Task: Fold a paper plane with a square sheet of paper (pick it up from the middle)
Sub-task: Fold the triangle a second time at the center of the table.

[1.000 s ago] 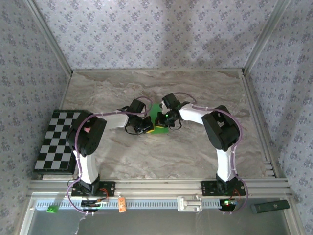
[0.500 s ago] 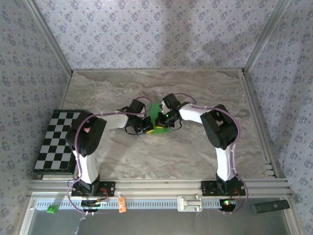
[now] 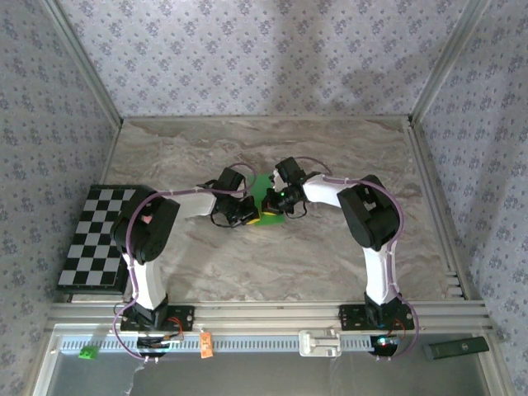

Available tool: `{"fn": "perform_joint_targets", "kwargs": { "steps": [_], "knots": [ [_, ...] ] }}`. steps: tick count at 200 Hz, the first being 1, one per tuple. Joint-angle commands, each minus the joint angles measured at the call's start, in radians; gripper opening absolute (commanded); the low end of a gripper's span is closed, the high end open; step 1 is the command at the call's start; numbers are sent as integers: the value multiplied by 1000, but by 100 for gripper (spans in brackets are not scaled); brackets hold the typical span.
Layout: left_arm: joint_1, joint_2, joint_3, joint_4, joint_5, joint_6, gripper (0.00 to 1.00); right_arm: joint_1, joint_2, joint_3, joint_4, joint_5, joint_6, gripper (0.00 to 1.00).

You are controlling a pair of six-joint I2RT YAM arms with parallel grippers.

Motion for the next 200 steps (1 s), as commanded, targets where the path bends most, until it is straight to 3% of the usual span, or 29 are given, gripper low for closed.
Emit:
{"fn": "perform_joint_targets", "kwargs": {
  "steps": [1, 118, 200],
  "knots": [
    [5, 2, -28, -63, -40, 1, 0, -8, 66, 0, -47, 61, 3, 1],
    [13, -4, -19, 70, -12, -32, 0, -11, 56, -4, -30, 14, 31, 0],
    [18, 28, -28, -129, -76, -4, 0, -48, 61, 18, -5, 44, 24, 0]
  ]
}}
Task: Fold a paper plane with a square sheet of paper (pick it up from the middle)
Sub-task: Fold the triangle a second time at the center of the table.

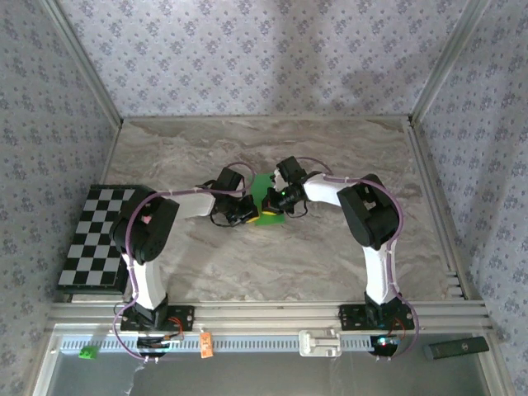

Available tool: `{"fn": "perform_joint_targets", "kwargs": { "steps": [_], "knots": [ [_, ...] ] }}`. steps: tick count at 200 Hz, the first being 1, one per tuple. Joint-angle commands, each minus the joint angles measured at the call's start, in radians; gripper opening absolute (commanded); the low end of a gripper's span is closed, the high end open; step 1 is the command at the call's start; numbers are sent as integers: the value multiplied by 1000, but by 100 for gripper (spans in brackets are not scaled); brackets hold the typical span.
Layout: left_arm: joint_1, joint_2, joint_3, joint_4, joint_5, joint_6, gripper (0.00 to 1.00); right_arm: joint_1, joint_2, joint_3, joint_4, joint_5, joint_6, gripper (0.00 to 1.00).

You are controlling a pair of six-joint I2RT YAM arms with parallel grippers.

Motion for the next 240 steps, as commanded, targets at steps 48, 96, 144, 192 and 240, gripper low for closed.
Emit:
{"fn": "perform_joint_targets", "kwargs": {
  "steps": [48, 96, 144, 192, 240],
  "knots": [
    [24, 53, -24, -194, -63, 16, 0, -112, 84, 57, 41, 47, 11, 0],
    [25, 71, -16, -194, -54, 26, 0, -174, 110, 102, 31, 67, 5, 0],
    [26, 76, 14, -193, -31, 60, 0, -224, 92, 141, 6, 99, 5, 0],
    [29, 73, 47, -198, -7, 160, 0, -192, -56, 80, -10, 135, -74, 0],
    [33, 70, 91, -206, 8, 206, 0, -91, -59, -18, 44, 66, -11, 0]
  ]
}}
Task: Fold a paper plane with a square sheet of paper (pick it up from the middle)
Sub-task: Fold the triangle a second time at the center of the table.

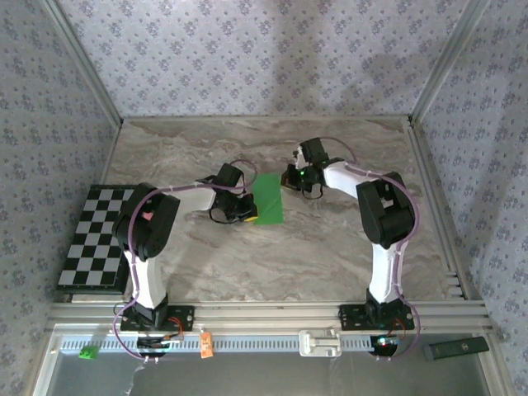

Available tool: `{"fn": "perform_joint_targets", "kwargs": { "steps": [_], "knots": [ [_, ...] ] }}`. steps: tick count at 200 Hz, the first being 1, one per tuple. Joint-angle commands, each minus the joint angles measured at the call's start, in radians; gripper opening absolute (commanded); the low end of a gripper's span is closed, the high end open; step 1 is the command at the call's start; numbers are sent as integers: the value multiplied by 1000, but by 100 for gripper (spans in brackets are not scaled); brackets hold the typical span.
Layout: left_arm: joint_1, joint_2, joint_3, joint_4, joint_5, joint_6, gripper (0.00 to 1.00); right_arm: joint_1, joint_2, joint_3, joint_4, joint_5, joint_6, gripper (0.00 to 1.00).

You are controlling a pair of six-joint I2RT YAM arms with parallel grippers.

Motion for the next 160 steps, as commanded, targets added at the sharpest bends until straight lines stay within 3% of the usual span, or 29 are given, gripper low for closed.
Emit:
{"fn": "perform_joint_targets", "kwargs": {
  "steps": [1, 67, 104, 160],
  "knots": [
    [10, 34, 16, -93, -26, 47, 0, 48, 1, -56, 12, -35, 27, 0],
    [10, 19, 50, -87, 16, 48, 0, 73, 67, -47, 31, -23, 55, 0],
    [9, -12, 88, -36, 52, 18, 6, 72, 97, -57, -14, 7, 46, 0],
    [-24, 80, 167, -3, 67, -8, 5, 69, 107, -49, -67, 24, 43, 0]
  ]
}}
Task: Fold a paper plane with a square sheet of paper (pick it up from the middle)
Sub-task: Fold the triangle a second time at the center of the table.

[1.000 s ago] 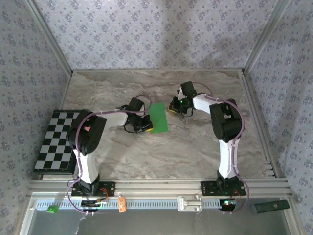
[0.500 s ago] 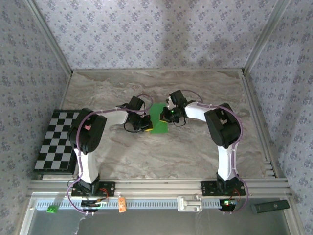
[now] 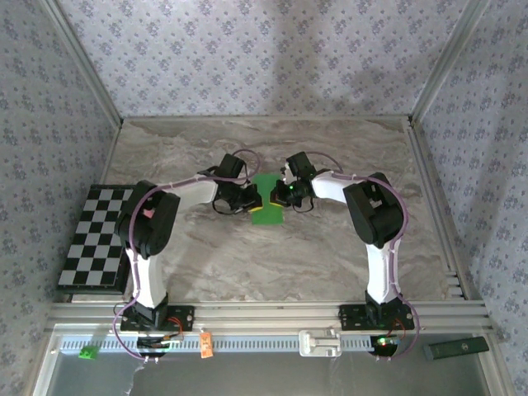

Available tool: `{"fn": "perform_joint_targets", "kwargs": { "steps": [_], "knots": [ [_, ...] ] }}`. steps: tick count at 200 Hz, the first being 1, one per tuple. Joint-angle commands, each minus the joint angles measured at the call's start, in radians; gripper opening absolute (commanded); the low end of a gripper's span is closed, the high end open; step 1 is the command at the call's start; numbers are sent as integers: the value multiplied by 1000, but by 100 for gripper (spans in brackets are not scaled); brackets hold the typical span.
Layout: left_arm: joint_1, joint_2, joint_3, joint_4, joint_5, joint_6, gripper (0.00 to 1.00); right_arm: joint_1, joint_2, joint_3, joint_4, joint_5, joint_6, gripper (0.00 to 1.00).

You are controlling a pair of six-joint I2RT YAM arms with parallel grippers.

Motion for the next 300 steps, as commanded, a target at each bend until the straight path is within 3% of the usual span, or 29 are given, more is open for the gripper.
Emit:
{"fn": "perform_joint_targets", "kwargs": {
  "steps": [1, 109, 261, 300],
  "knots": [
    [-19, 52, 42, 14, 26, -13, 4, -5, 57, 3, -94, 58, -2, 0],
    [-29, 106, -29, -16, -2, 21, 0, -9, 94, 62, -226, 100, -2, 0],
    [-21, -99, -299, -132, -29, 142, 0, -16, 114, 65, -233, 91, -2, 0],
    [43, -195, -226, -110, 19, 104, 0, -15, 69, 79, -183, 38, -1, 0]
  ]
}}
